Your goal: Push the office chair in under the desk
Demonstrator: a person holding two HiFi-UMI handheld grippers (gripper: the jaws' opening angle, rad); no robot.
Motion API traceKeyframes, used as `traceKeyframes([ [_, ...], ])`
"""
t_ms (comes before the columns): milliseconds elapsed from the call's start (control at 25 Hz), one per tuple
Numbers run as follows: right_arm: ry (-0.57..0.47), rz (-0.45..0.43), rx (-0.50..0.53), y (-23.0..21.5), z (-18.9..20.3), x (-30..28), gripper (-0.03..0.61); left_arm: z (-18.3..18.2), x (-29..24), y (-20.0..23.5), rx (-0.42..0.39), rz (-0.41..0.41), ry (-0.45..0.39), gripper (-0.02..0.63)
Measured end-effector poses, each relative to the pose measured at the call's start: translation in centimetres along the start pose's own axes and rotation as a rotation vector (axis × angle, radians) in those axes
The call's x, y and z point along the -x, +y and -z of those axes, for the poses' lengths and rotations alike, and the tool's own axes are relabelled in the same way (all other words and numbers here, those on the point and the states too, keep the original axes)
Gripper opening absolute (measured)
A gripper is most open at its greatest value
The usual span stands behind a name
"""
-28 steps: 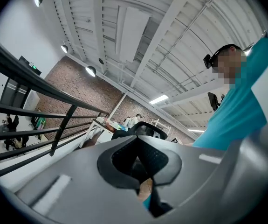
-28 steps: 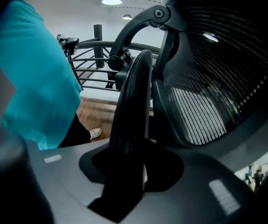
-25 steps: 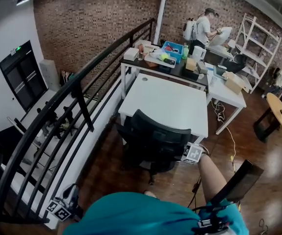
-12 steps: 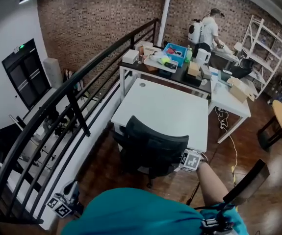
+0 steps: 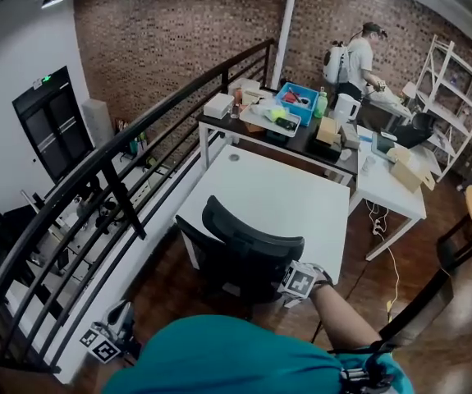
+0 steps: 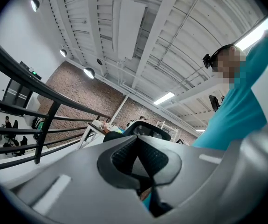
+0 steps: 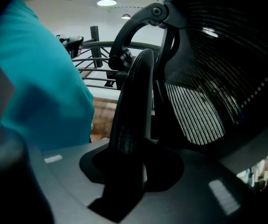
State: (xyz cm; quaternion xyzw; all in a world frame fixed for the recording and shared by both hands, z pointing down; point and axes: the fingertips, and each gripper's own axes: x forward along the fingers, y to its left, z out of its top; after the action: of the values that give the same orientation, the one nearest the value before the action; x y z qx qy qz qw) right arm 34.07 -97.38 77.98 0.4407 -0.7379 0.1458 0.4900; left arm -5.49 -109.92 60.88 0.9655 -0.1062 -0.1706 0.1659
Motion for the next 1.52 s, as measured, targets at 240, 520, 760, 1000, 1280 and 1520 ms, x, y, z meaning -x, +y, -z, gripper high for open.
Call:
traceKeyframes([
  [240, 0.042, 0.087, 0.075, -5.5, 1.6, 0.9, 0.138, 1.7, -2.8, 0.8, -0.002, -0.021, 0.008, 0.026],
  [520, 0.002, -0.003, 0.045, -3.6, 1.4, 0.0, 0.137, 2.9, -4.3, 0.3, 0.005, -0.029, 0.031, 0.026],
  [760, -0.008, 0.017, 0.102, -3.8, 2.6, -0.9, 0.186, 4.5, -4.7, 0.1, -0.004, -0.051, 0.061, 0.026],
  [1000, -0.208, -0.049, 0.107, -3.8, -0.9, 0.6, 0.314, 7.1, -2.9, 2.0, -0.019, -0.085, 0.067, 0.026],
  [1280, -0.604, -0.063, 0.331, 4.5, -13.6, 9.8, 0.303, 4.6, 5.3, -4.2, -0.087, -0.166, 0.013, 0.026],
  [1520, -0.955, -0.249, 0.275, 18.3, -22.5, 12.9, 0.146, 3.1, 17.7, -10.9, -0.13, -0.259, -0.039, 0.026],
])
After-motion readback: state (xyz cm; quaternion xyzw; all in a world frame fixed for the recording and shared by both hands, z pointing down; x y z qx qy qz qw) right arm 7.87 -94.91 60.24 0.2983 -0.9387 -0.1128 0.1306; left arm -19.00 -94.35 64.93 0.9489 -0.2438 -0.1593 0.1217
